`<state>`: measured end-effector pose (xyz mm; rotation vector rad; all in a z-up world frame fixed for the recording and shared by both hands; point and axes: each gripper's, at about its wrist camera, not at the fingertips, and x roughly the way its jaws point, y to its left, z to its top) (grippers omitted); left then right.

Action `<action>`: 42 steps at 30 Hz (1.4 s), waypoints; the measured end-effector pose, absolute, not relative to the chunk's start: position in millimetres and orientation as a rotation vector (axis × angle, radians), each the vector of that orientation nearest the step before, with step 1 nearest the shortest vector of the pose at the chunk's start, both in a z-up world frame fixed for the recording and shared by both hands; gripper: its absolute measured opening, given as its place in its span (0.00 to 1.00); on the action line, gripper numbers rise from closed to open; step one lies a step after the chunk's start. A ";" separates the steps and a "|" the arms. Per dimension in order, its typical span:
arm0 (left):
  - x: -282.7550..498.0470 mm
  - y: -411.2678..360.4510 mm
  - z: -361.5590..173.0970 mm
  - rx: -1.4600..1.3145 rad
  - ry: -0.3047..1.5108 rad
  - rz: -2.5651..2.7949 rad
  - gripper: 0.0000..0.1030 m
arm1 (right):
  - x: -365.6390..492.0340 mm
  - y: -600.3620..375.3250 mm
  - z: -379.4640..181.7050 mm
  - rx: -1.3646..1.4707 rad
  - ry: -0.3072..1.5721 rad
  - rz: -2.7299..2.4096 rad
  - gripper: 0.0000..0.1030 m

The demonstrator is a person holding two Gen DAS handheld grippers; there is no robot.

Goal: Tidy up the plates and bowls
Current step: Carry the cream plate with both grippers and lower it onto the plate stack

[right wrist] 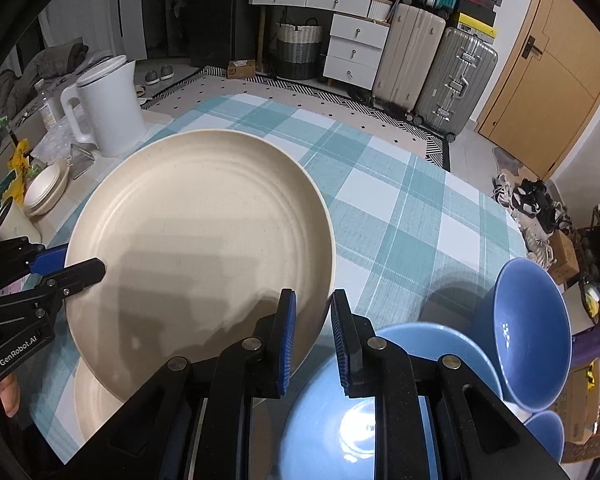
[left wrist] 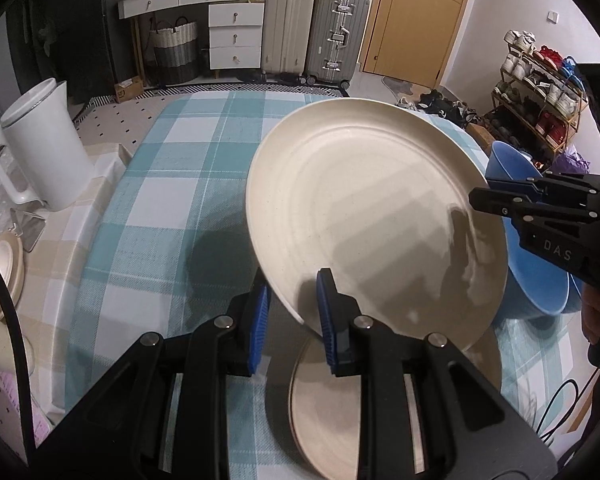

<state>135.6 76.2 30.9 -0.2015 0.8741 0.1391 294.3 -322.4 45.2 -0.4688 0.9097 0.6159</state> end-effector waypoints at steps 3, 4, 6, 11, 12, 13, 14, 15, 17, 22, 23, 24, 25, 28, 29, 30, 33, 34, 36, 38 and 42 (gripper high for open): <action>121.6 72.8 34.6 -0.195 0.867 0.142 0.20 | 282.9 -324.3 46.0 -0.462 0.902 0.620 0.18; 116.6 72.1 35.8 -0.195 0.863 0.142 0.20 | 279.1 -324.7 46.1 -0.462 0.901 0.622 0.18; 111.9 71.4 36.2 -0.197 0.860 0.140 0.20 | 272.2 -324.5 46.7 -0.468 0.895 0.624 0.18; 99.3 65.7 35.9 -0.199 0.860 0.135 0.20 | 259.3 -328.4 47.3 -0.466 0.888 0.627 0.18; 95.1 63.3 35.8 -0.198 0.861 0.133 0.20 | 256.4 -329.2 47.5 -0.466 0.886 0.626 0.18; 96.2 64.7 33.5 -0.198 0.861 0.132 0.20 | 253.1 -330.4 47.9 -0.467 0.884 0.624 0.18; 94.8 63.6 33.1 -0.196 0.861 0.129 0.20 | 251.3 -331.8 48.2 -0.465 0.883 0.624 0.18; 91.1 61.1 33.4 -0.195 0.859 0.124 0.20 | 248.9 -333.9 48.7 -0.460 0.882 0.624 0.18; 88.7 58.2 33.3 -0.191 0.858 0.119 0.20 | 245.2 -337.7 49.9 -0.459 0.878 0.623 0.18; 80.0 51.0 33.7 -0.172 0.858 0.109 0.20 | 233.0 -346.8 50.8 -0.450 0.875 0.617 0.18; 77.5 50.4 33.5 -0.173 0.857 0.108 0.20 | 230.0 -348.3 50.4 -0.450 0.876 0.617 0.18; 73.7 49.7 32.6 -0.177 0.860 0.105 0.20 | 227.3 -349.2 50.1 -0.450 0.875 0.618 0.18; 72.5 51.1 31.3 -0.177 0.862 0.103 0.20 | 223.9 -350.4 49.7 -0.448 0.876 0.621 0.18; 65.3 50.0 27.4 -0.174 0.868 0.102 0.20 | 217.9 -351.9 47.9 -0.443 0.878 0.624 0.18; 62.2 50.5 25.5 -0.174 0.873 0.104 0.20 | 215.4 -352.4 46.6 -0.442 0.881 0.625 0.18; 60.4 50.8 24.4 -0.177 0.875 0.104 0.20 | 212.5 -352.7 45.0 -0.441 0.883 0.627 0.18; 55.4 52.3 20.2 -0.181 0.884 0.102 0.20 | 203.8 -353.4 41.4 -0.444 0.884 0.634 0.18; 53.8 52.4 18.6 -0.182 0.888 0.102 0.20 | 201.5 -353.7 40.3 -0.443 0.885 0.635 0.18; 51.1 53.0 15.8 -0.184 0.892 0.100 0.20 | 197.1 -354.8 37.8 -0.441 0.888 0.638 0.18; 48.5 53.6 12.4 -0.190 0.899 0.095 0.20 | 192.6 -356.0 35.0 -0.438 0.891 0.638 0.18; 45.8 51.3 7.1 -0.176 0.909 0.088 0.20 | 185.3 -359.6 31.0 -0.426 0.901 0.637 0.18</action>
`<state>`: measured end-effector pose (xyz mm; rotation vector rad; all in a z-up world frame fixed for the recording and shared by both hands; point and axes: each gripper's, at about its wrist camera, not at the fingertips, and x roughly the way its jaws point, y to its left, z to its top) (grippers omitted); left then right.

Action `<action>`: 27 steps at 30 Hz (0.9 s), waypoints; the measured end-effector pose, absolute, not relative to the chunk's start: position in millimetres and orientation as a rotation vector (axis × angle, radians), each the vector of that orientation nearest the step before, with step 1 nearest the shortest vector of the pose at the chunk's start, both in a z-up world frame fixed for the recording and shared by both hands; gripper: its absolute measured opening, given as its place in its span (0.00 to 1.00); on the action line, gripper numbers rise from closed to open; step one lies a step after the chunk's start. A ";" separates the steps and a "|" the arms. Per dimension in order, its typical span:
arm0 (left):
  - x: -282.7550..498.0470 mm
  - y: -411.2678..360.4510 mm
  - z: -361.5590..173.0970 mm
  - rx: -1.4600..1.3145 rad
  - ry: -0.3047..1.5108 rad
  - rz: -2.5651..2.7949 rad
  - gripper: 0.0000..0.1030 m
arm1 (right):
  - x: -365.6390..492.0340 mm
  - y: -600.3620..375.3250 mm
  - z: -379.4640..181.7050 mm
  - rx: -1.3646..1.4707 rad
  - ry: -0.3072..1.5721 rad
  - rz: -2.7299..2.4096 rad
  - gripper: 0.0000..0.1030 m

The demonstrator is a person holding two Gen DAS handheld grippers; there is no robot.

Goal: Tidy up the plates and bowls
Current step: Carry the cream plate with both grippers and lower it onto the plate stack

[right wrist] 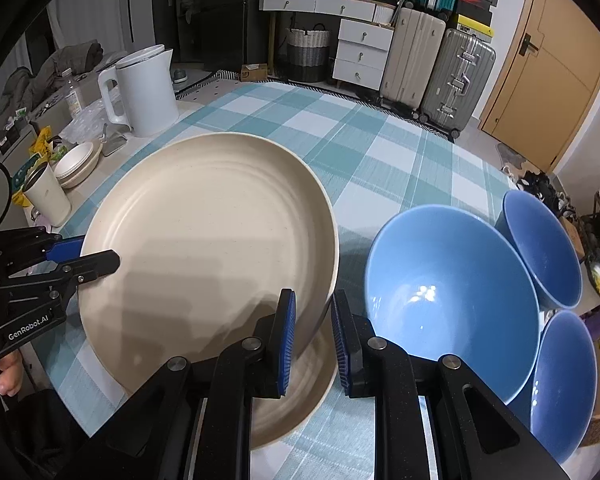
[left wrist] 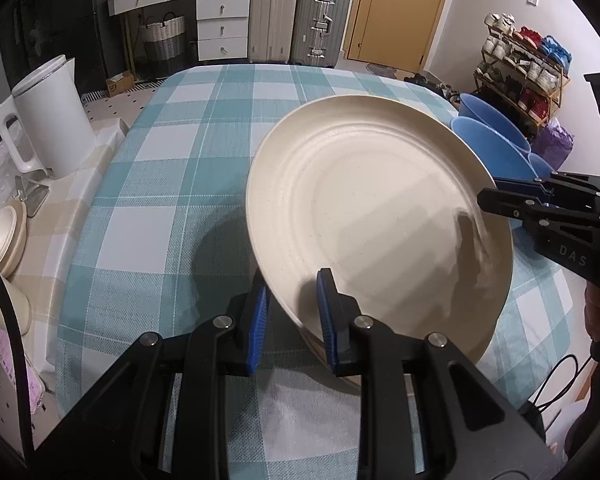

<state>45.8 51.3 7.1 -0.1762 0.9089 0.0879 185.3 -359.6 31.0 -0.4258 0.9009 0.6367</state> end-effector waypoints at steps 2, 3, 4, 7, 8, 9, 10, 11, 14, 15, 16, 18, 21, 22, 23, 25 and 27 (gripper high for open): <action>45.9 49.8 5.7 -0.165 0.913 0.090 0.20 | 181.4 -361.6 29.0 -0.421 0.905 0.635 0.18; 46.2 48.5 4.8 -0.155 0.917 0.086 0.20 | 178.8 -362.7 27.7 -0.418 0.906 0.633 0.18; 46.6 47.6 4.2 -0.148 0.921 0.083 0.20 | 176.9 -363.5 26.6 -0.417 0.907 0.631 0.18; 48.4 45.4 0.4 -0.133 0.932 0.074 0.20 | 171.1 -367.4 21.8 -0.404 0.914 0.617 0.18; 49.5 44.0 -2.4 -0.128 0.940 0.066 0.20 | 169.7 -369.1 20.3 -0.399 0.917 0.617 0.18; 50.5 43.2 -4.4 -0.127 0.945 0.063 0.20 | 168.6 -371.3 18.4 -0.392 0.923 0.617 0.18; 51.1 42.5 -6.2 -0.125 0.948 0.061 0.20 | 168.4 -372.7 16.8 -0.385 0.927 0.615 0.18; 52.1 41.4 -8.2 -0.120 0.953 0.060 0.20 | 168.0 -375.0 14.7 -0.377 0.933 0.611 0.18; 54.3 37.3 -13.0 -0.101 0.962 0.059 0.20 | 166.8 -378.5 7.9 -0.361 0.950 0.600 0.18; 55.4 36.0 -14.7 -0.093 0.966 0.060 0.20 | 166.1 -379.3 5.7 -0.360 0.953 0.596 0.18; 56.0 35.0 -15.8 -0.089 0.969 0.060 0.20 | 165.2 -380.1 3.0 -0.357 0.956 0.591 0.18; 58.3 33.6 -19.8 -0.082 0.979 0.056 0.20 | 164.2 -382.0 -0.5 -0.353 0.962 0.587 0.18; 61.1 31.9 -24.4 -0.075 0.989 0.055 0.20 | 162.7 -384.0 -5.6 -0.349 0.972 0.577 0.18; 61.7 31.8 -25.7 -0.072 0.989 0.056 0.20 | 161.8 -384.1 -6.6 -0.352 0.970 0.573 0.18; 61.9 31.7 -26.1 -0.074 0.989 0.053 0.20 | 160.7 -383.8 -8.2 -0.358 0.970 0.569 0.18; 64.2 31.0 -29.0 -0.070 0.993 0.053 0.20 | 159.1 -383.6 -9.8 -0.366 0.966 0.564 0.19; 66.0 28.6 -31.1 -0.050 0.993 0.063 0.21 | 158.3 -382.5 -12.7 -0.380 0.963 0.553 0.19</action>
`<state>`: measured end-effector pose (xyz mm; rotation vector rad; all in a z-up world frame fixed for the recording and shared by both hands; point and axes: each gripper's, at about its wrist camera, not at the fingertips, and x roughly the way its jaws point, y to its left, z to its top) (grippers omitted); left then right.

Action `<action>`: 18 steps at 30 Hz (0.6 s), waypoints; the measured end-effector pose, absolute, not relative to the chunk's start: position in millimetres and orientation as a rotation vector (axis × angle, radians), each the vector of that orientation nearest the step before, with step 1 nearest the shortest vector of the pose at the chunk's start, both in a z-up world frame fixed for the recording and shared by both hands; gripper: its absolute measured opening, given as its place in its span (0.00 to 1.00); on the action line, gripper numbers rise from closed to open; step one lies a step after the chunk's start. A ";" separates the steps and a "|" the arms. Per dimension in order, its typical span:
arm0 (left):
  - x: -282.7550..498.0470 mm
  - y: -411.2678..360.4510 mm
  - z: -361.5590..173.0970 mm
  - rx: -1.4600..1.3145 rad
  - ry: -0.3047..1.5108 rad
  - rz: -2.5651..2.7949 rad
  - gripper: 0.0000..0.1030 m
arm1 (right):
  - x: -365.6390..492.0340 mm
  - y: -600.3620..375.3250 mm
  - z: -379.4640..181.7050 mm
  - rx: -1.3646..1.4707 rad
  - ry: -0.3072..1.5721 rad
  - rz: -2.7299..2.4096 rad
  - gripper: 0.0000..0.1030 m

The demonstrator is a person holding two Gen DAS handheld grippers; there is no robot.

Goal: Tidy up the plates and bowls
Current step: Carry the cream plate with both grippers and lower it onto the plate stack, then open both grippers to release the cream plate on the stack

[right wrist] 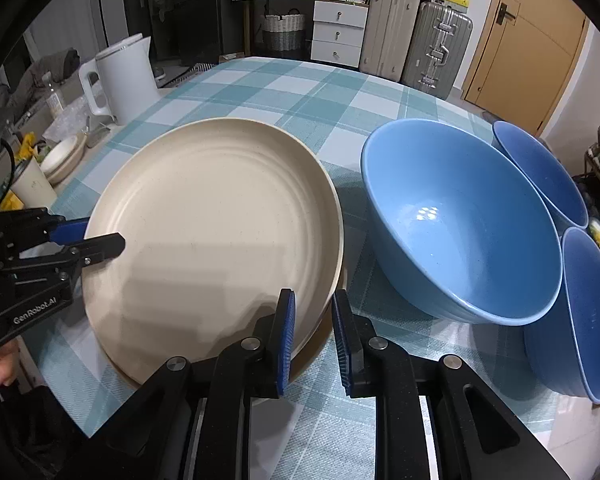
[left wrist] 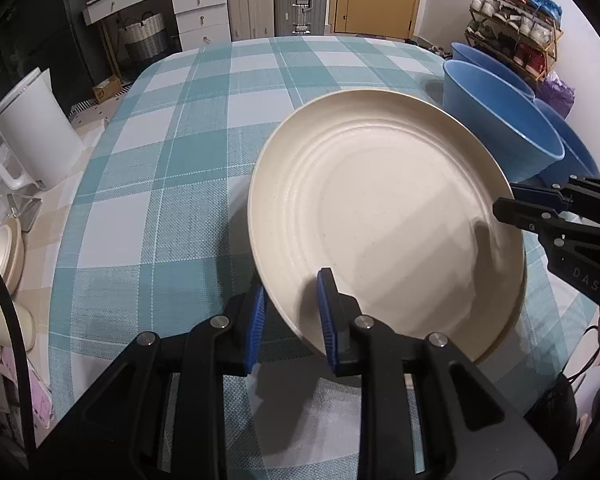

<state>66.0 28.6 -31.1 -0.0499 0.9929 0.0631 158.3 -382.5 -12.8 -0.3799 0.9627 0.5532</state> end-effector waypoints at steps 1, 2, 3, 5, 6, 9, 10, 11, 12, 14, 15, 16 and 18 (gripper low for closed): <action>65.8 27.7 -31.5 -0.042 0.992 0.066 0.21 | 158.7 -382.2 -14.3 -0.380 0.965 0.551 0.19; 66.3 27.2 -32.0 -0.036 0.991 0.069 0.21 | 158.3 -381.7 -15.5 -0.379 0.965 0.546 0.19; 67.3 27.3 -32.9 -0.036 0.990 0.073 0.21 | 157.8 -381.8 -15.5 -0.379 0.963 0.544 0.19; 67.3 26.4 -33.3 -0.029 0.988 0.077 0.21 | 156.4 -381.4 -15.9 -0.377 0.958 0.540 0.19; 68.0 25.7 -33.9 -0.023 0.988 0.080 0.22 | 155.7 -381.9 -16.2 -0.379 0.957 0.539 0.19; 68.7 22.1 -34.9 0.009 0.987 0.093 0.23 | 152.3 -383.0 -16.4 -0.385 0.951 0.532 0.19; 68.4 20.3 -35.0 0.020 0.986 0.098 0.24 | 150.6 -383.0 -16.1 -0.390 0.949 0.529 0.19; 68.6 18.4 -35.7 0.034 0.985 0.104 0.24 | 149.2 -382.7 -15.9 -0.394 0.942 0.526 0.19; 70.0 16.3 -37.2 0.055 0.984 0.113 0.24 | 148.4 -382.1 -16.6 -0.402 0.940 0.522 0.19; 69.0 12.2 -38.1 0.078 0.982 0.122 0.25 | 147.4 -382.3 -17.6 -0.410 0.938 0.512 0.19; 69.4 11.3 -38.9 0.086 0.981 0.125 0.26 | 147.2 -382.4 -17.8 -0.410 0.937 0.510 0.19; 69.3 10.3 -39.2 0.092 0.979 0.126 0.27 | 147.1 -382.5 -18.2 -0.410 0.936 0.505 0.19; 69.3 9.3 -39.4 0.100 0.975 0.129 0.27 | 146.9 -382.9 -19.8 -0.416 0.932 0.497 0.19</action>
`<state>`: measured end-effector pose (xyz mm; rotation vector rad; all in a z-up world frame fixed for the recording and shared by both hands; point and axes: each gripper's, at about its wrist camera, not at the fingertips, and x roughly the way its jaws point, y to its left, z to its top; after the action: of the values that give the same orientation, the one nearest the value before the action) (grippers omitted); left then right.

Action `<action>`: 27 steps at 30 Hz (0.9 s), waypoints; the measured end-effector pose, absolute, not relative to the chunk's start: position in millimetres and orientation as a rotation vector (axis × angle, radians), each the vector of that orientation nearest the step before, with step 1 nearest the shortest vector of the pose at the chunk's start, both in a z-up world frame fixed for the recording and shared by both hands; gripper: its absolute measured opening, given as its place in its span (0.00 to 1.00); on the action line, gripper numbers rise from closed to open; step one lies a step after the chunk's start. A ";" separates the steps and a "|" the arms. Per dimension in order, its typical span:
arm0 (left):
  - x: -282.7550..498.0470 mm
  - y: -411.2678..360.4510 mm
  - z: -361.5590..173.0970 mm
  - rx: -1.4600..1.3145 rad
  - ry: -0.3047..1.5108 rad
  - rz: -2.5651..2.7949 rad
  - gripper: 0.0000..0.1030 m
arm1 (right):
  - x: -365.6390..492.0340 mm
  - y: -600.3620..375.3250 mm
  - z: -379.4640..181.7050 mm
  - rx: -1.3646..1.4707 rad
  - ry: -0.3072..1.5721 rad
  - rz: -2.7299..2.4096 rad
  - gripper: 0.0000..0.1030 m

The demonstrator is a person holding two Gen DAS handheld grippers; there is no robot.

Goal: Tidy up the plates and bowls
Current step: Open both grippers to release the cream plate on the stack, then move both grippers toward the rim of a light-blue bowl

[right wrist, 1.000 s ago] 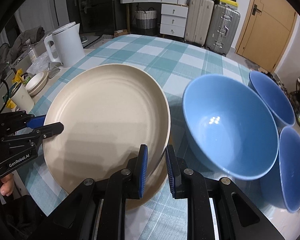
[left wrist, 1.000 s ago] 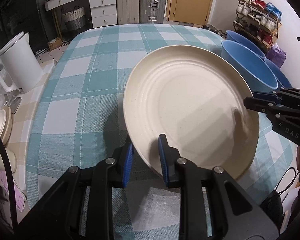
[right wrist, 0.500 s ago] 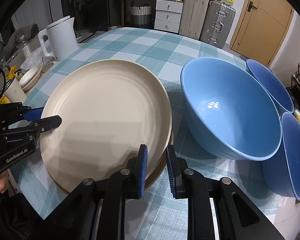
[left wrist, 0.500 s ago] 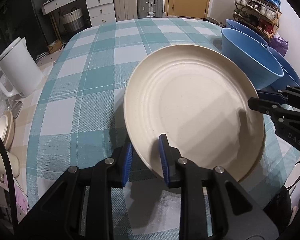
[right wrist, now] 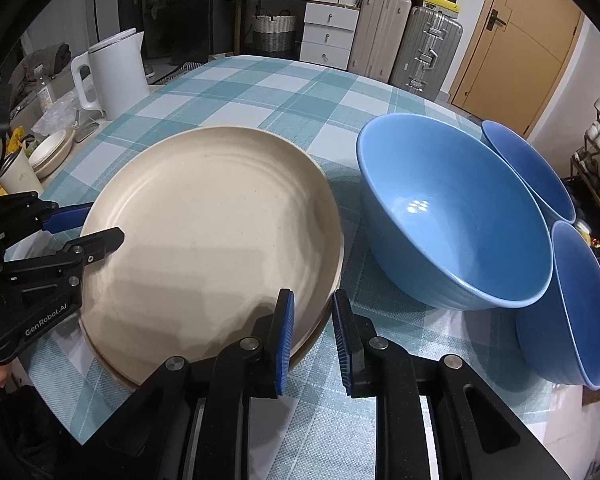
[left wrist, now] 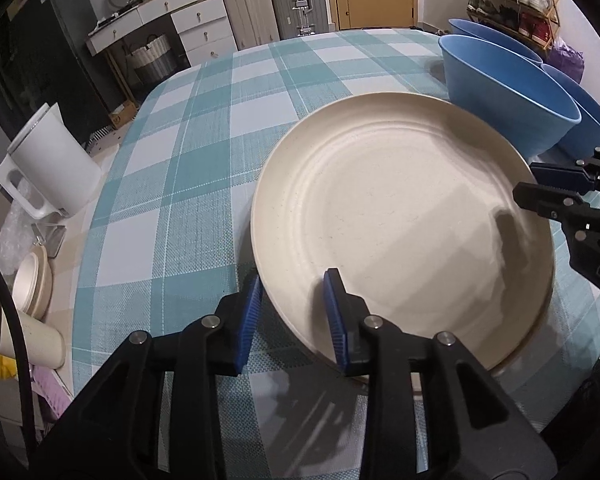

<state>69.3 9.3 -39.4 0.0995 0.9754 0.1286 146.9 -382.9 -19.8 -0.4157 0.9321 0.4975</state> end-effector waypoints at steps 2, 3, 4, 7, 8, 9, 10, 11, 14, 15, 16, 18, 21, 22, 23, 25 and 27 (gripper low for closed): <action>69.4 10.6 -38.9 0.087 0.976 0.126 0.27 | 146.1 -382.8 -21.6 -0.426 0.924 0.491 0.19; 69.7 12.7 -38.8 0.073 0.979 0.117 0.28 | 145.9 -382.8 -21.9 -0.427 0.921 0.491 0.20; 69.8 15.6 -38.7 0.053 0.981 0.105 0.29 | 145.7 -383.0 -22.2 -0.429 0.921 0.494 0.21; 69.2 25.6 -35.4 -0.029 0.983 0.073 0.33 | 146.5 -386.4 -22.1 -0.411 0.934 0.516 0.23; 69.1 29.2 -33.9 -0.063 0.983 0.059 0.35 | 146.4 -387.9 -21.3 -0.405 0.935 0.528 0.25; 68.7 34.4 -31.0 -0.113 0.977 0.036 0.40 | 145.7 -388.9 -20.5 -0.403 0.932 0.533 0.27; 67.4 35.3 -29.1 -0.132 0.972 0.023 0.46 | 144.8 -390.2 -19.3 -0.399 0.929 0.538 0.32; 66.2 36.3 -26.2 -0.149 0.964 0.007 0.50 | 144.2 -391.3 -17.5 -0.388 0.926 0.547 0.40; 61.2 34.4 -15.2 -0.157 0.939 -0.015 0.71 | 139.2 -393.7 -9.7 -0.353 0.913 0.588 0.50; 59.8 33.7 -10.6 -0.159 0.930 -0.015 0.79 | 137.7 -394.1 -7.3 -0.347 0.908 0.596 0.52; 58.2 32.9 -6.2 -0.165 0.918 -0.017 0.79 | 136.7 -394.4 -4.9 -0.340 0.904 0.607 0.58; 55.7 31.4 4.1 -0.187 0.898 -0.033 0.81 | 134.8 -397.6 3.4 -0.293 0.893 0.650 0.70; 54.1 28.6 18.7 -0.221 0.880 -0.052 0.87 | 139.0 -404.9 18.4 -0.176 0.889 0.697 0.81; 53.4 27.4 24.0 -0.227 0.871 -0.057 0.93 | 140.9 -407.1 23.6 -0.143 0.885 0.707 0.83; 53.1 26.1 29.5 -0.232 0.860 -0.060 0.97 | 142.9 -409.4 29.2 -0.112 0.879 0.719 0.87; 52.6 22.6 41.6 -0.234 0.833 -0.060 0.99 | 147.4 -413.5 40.3 -0.076 0.857 0.725 0.93; 55.2 17.6 53.9 -0.226 0.813 -0.060 0.99 | 151.9 -418.2 51.8 -0.066 0.827 0.707 0.95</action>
<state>55.2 17.6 53.9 -0.2258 0.8135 -0.0600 151.9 -418.2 51.8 -0.0661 0.8271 0.7068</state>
